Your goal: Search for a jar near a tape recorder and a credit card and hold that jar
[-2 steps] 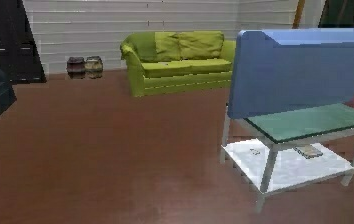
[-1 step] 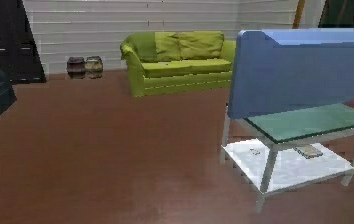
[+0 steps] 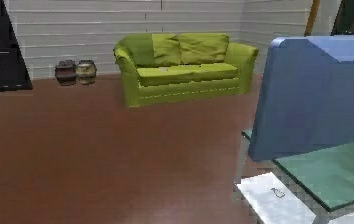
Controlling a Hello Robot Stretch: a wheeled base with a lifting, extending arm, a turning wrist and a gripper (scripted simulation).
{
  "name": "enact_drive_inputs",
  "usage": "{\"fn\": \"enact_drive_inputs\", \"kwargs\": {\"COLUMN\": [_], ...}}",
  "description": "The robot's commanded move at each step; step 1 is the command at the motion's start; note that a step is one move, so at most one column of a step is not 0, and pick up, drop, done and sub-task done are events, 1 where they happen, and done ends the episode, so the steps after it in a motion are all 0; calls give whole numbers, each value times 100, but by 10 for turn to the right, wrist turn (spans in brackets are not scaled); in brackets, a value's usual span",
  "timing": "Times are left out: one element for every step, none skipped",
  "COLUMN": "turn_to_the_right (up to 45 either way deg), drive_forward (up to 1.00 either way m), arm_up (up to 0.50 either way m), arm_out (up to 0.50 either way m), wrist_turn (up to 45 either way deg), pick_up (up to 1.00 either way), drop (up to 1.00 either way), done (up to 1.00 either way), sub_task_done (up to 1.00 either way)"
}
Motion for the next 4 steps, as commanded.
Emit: {"fn": "enact_drive_inputs", "kwargs": {"turn_to_the_right": [-120, 0, 300, 0], "drive_forward": [0, 100, 0, 85], "arm_up": [0, 0, 0, 0], "arm_out": [0, 0, 0, 0], "wrist_turn": [0, 0, 0, 0], "pick_up": [0, 0, 0, 0], "drop": [0, 0, 0, 0], "done": [0, 0, 0, 0], "sub_task_done": [0, 0, 0, 0]}}
